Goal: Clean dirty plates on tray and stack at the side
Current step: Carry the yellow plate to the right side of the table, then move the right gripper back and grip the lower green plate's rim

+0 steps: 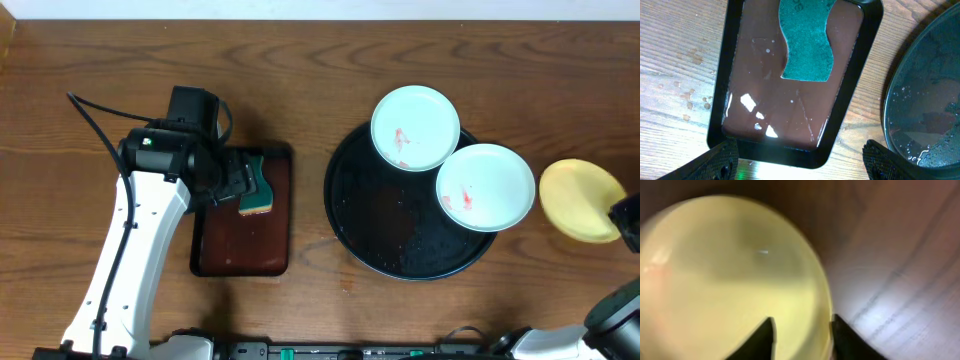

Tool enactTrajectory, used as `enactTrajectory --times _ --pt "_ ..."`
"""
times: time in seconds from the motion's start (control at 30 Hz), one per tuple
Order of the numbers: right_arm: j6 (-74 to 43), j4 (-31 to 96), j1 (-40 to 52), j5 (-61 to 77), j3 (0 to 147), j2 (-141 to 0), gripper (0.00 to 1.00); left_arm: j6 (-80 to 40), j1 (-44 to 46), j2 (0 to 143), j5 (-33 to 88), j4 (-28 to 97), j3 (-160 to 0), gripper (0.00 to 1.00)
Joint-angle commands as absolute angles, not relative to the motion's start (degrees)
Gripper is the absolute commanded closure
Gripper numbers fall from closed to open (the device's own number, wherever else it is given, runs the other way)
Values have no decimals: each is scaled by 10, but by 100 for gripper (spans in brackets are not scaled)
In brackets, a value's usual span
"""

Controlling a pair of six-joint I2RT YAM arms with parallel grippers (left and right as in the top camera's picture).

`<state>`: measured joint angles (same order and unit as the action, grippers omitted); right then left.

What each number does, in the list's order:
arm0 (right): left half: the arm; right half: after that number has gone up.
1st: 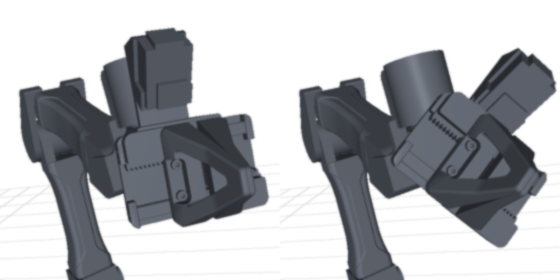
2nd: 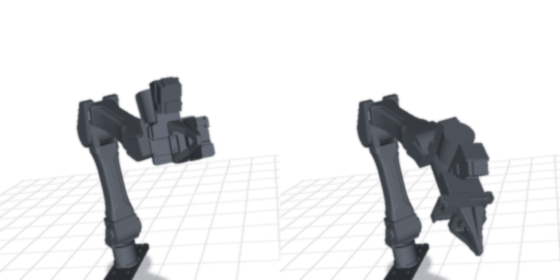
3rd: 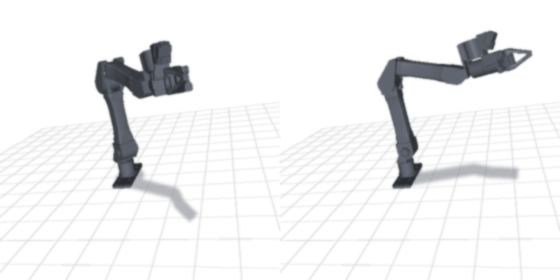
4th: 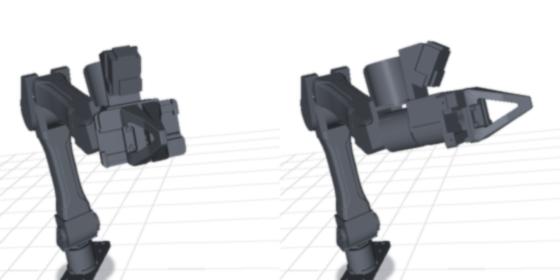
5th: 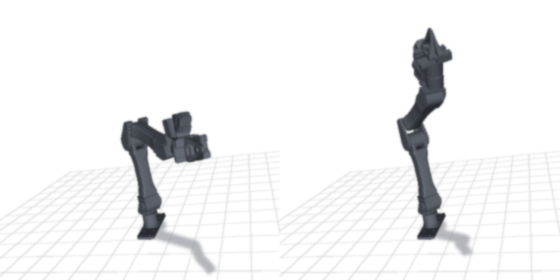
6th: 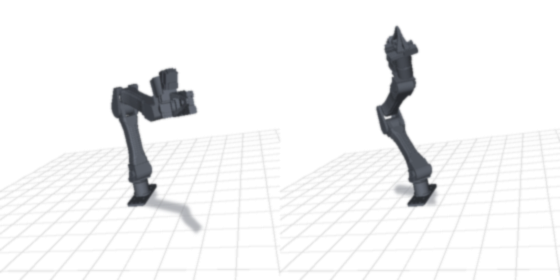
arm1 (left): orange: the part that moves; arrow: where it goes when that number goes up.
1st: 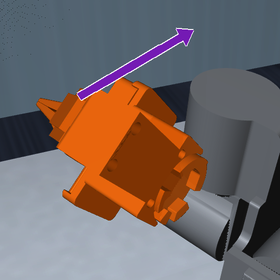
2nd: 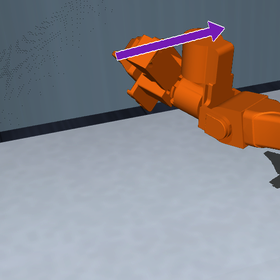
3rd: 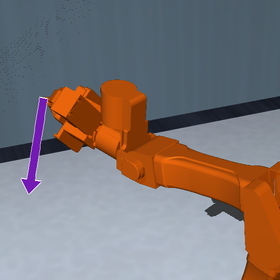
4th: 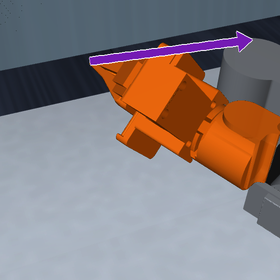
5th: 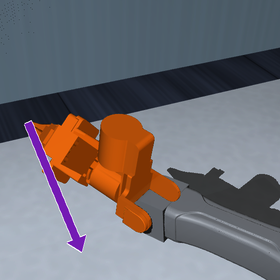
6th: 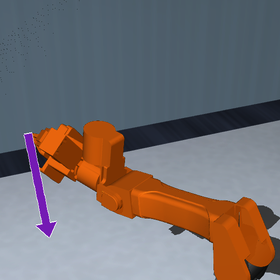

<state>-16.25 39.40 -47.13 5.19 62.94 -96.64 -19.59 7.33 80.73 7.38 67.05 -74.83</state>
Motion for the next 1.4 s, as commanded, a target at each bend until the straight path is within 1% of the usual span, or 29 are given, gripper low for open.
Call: enactTrajectory --times 0.0,0.07,0.13,0.23,0.3,0.37,0.47,0.53,0.67,0.8,0.83,0.9,0.93,0.97,1.1,1.27,1.37 --pt "-132 395 -458 157 637 -907 54 -195 71 805 75 672 -751 20" --pt "-125 408 -444 187 637 -871 51 -195 71 805 75 672 -751 20" --pt "-125 436 -421 190 637 -834 51 -195 71 805 75 672 -751 20" --pt "-119 498 -371 148 637 -791 51 -195 71 805 75 672 -751 20" --pt "-125 531 -331 76 634 -779 53 -195 71 805 75 672 -751 20" --pt "-128 535 -290 33 621 -778 59 -195 71 805 75 672 -751 20" --pt "-128 503 -236 -14 584 -790 60 -195 71 805 75 672 -751 20" --pt "-128 465 -214 -17 555 -802 60 -195 71 805 75 672 -751 20" --pt "-128 378 -190 -10 510 -835 59 -195 71 805 75 672 -751 20" --pt "-128 340 -183 -39 503 -870 57 -195 71 805 75 672 -751 20" --pt "-128 336 -183 -41 503 -877 58 -195 71 805 75 672 -751 20" --pt "-128 331 -183 -40 503 -889 84 -195 71 805 75 672 -751 20" --pt "-129 333 -183 -30 503 -892 93 -195 71 805 75 672 -751 20" --pt "-128 335 -183 -18 503 -892 98 -195 71 805 75 672 -751 20" --pt "-128 352 -183 18 507 -867 99 -195 71 805 75 672 -751 20" --pt "-132 401 -178 60 521 -784 99 -195 71 805 75 672 -751 20" --pt "-132 434 -158 86 521 -726 99 -195 71 805 75 672 -751 20"
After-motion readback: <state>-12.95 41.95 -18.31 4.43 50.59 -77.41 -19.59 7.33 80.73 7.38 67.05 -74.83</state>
